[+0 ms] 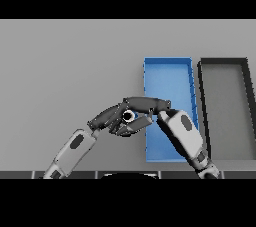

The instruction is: Pick up the blue pipe and place it into the blue bin.

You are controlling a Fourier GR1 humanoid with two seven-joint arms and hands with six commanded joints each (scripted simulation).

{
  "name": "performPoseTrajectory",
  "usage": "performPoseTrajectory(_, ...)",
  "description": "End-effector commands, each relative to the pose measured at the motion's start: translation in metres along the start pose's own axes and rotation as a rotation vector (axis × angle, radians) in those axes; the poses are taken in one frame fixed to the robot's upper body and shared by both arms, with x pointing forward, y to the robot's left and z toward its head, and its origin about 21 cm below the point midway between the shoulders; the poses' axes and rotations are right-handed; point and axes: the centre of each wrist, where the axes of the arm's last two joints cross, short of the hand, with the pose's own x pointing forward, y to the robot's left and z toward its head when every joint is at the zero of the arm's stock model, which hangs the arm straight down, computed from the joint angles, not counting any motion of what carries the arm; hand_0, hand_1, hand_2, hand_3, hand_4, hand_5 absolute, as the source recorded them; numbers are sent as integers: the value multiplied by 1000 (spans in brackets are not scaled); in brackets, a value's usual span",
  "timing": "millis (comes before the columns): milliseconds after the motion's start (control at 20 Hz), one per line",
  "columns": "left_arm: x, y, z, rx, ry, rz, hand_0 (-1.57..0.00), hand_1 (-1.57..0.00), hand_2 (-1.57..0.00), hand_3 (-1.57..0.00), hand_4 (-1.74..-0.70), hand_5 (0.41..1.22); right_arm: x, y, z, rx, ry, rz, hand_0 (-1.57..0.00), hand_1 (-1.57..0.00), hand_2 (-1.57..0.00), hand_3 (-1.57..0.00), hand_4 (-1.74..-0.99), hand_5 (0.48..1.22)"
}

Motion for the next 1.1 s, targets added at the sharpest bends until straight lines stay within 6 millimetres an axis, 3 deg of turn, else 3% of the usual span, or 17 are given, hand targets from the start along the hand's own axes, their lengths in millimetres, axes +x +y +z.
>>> performPoseTrajectory(0,-1,0,2,1,4,17,-50,-47,-42,-46,-887,617,0,2,-1,-2,-13,-6,-1570,-1570,-1570,-1569,-1491,1219)
performPoseTrajectory(200,-1,-7,2,10,31,42,-20,-19,-17,-18,-897,569,-3,-1,-2,-11,3,-39,-1570,-1570,-1570,-1570,-1488,1220)
performPoseTrajectory(350,-5,-6,5,13,59,48,-10,-9,-8,-9,-901,548,8,-5,-3,-30,-15,-101,-1571,-1571,-1571,-1571,-1491,1221)
performPoseTrajectory(400,-5,-8,3,18,64,56,-8,-7,-6,-7,-906,541,15,-11,-1,-33,-12,-116,-1571,-1571,-1571,-1571,-1541,1221)
performPoseTrajectory(550,-4,-6,6,6,82,63,-3,-3,-3,-3,-915,514,38,-25,1,-50,-25,-193,-1571,-1571,-1571,-1571,-1639,1221)
performPoseTrajectory(650,-5,-8,6,-10,92,59,-2,-2,-1,-2,-917,504,65,-40,2,-74,-48,-239,-1571,-1571,-1571,-1571,-1675,1194)
performPoseTrajectory(850,-5,-13,3,-5,93,56,0,0,0,0,-915,503,116,-74,4,-130,-181,-235,-1571,-1571,-1571,-1571,-1714,1134)
performPoseTrajectory(1050,-3,-12,8,-8,68,47,1,1,1,1,-903,495,144,-111,9,-320,-206,-183,-1571,-1571,-1571,-1571,-1730,1110)
